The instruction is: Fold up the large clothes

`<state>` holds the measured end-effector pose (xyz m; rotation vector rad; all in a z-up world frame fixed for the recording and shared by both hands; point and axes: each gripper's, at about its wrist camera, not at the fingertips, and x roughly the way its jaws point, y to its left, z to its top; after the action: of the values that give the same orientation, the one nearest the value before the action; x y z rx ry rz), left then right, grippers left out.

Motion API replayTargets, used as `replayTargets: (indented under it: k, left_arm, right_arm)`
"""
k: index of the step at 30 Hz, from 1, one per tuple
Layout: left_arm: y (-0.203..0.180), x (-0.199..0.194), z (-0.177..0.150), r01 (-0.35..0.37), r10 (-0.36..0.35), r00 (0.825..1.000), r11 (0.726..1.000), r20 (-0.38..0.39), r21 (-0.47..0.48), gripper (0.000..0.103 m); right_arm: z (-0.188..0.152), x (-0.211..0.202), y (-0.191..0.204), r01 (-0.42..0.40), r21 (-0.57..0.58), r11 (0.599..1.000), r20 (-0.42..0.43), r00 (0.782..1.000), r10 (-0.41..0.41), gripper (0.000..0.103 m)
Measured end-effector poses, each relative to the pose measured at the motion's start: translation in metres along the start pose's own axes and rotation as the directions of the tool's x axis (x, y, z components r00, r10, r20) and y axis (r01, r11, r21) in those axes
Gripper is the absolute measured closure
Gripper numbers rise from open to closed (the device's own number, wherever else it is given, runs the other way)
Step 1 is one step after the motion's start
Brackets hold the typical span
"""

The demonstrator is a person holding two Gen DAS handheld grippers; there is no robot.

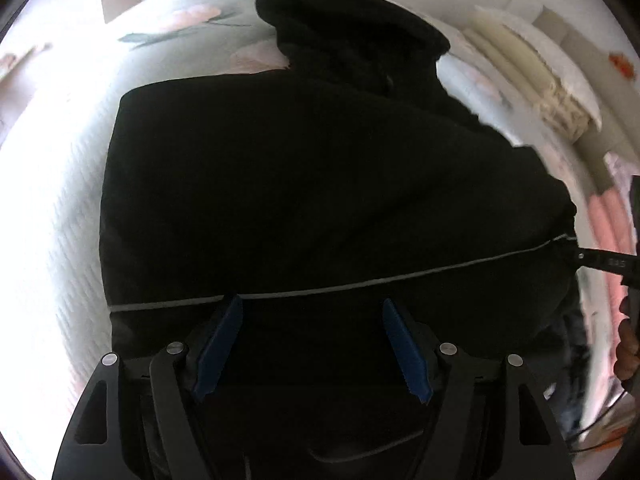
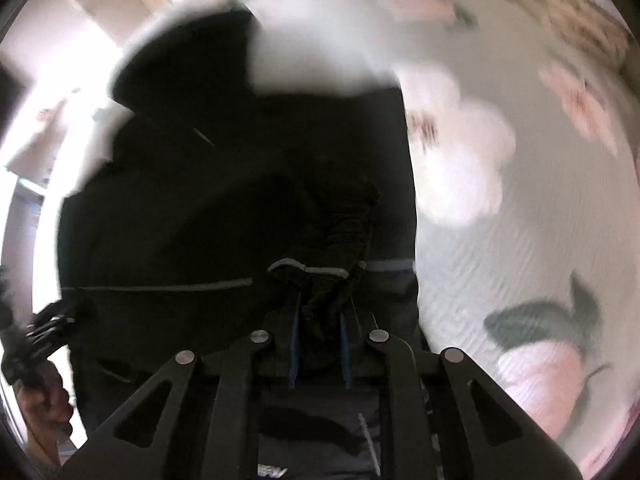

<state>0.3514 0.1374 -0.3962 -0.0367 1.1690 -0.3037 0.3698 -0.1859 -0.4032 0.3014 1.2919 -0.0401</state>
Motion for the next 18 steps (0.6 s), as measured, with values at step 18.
replayTargets:
  k: [18]
  left_arm:
    - [0.007,-0.060,0.050,0.049,-0.043,0.988,0.998,0.149,-0.039,0.029]
  right_arm:
    - [0.039,-0.061,0.048,0.059,-0.190,0.980,0.164,0.986,-0.027,0.054]
